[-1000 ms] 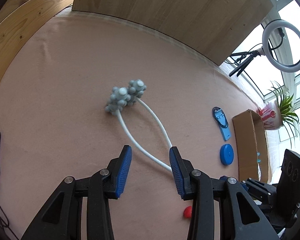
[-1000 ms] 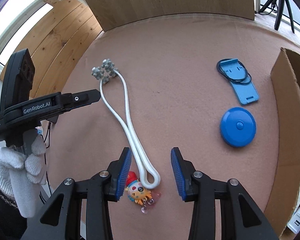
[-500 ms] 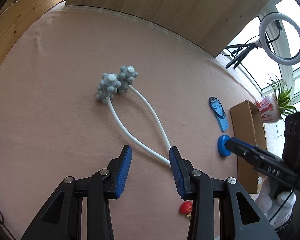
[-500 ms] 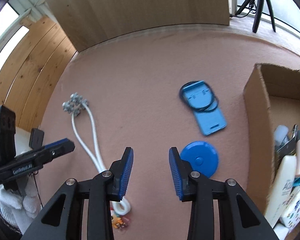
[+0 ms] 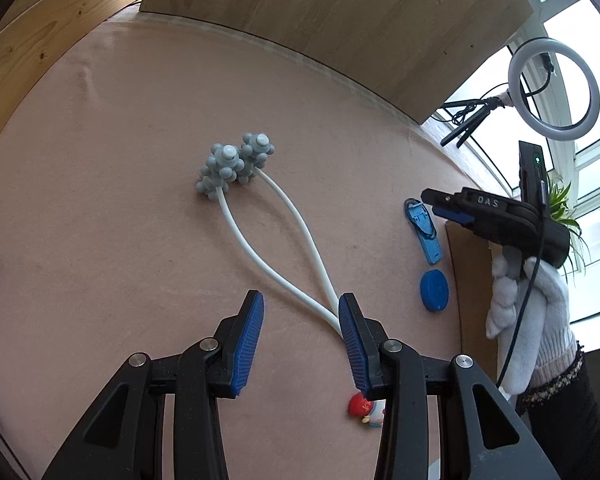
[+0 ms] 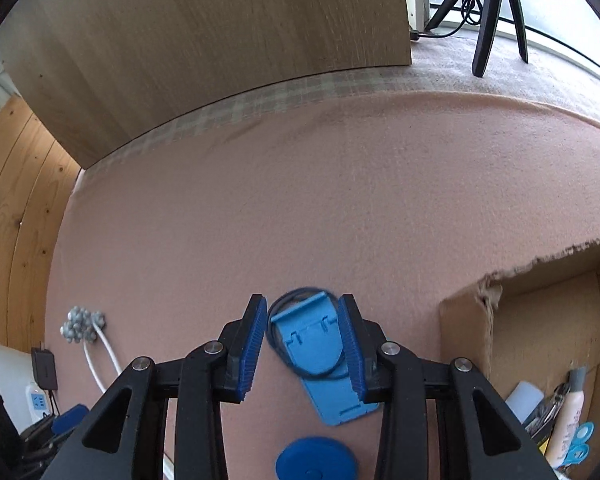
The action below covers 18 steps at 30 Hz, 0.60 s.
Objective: Organize objects
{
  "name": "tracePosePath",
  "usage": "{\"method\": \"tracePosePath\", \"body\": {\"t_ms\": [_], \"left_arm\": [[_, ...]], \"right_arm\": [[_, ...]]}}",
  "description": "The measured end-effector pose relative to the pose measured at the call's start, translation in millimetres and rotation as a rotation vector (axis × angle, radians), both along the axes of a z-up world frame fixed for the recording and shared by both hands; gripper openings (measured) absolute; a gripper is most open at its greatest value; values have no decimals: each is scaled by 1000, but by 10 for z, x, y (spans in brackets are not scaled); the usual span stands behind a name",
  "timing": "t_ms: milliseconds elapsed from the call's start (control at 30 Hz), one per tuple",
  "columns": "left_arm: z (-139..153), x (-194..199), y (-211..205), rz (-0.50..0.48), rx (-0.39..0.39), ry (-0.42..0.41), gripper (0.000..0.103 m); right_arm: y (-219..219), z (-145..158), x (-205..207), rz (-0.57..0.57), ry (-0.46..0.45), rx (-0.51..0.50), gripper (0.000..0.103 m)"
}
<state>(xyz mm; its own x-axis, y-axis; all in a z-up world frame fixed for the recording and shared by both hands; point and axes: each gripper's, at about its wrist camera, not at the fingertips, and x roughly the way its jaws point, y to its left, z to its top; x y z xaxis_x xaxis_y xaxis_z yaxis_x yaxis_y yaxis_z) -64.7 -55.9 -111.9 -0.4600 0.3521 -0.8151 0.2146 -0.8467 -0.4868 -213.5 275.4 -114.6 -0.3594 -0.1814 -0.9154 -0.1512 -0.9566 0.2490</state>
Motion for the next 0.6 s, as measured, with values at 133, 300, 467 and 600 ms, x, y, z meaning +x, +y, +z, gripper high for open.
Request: {"method": "tracePosePath", "body": {"t_ms": [133, 300, 467, 600], "left_arm": [[-8, 89, -49, 18, 7, -1, 42], [9, 156, -90, 23, 7, 0, 42], [43, 163, -76, 13, 16, 12, 42], [47, 170, -54, 0, 21, 13, 42]], "right_arm": [[-26, -112, -174, 18, -43, 16, 34], [-99, -162, -188, 57, -100, 28, 34], [-135, -183, 11, 60, -154, -62, 34], [-262, -197, 236, 50, -155, -142, 34]]}}
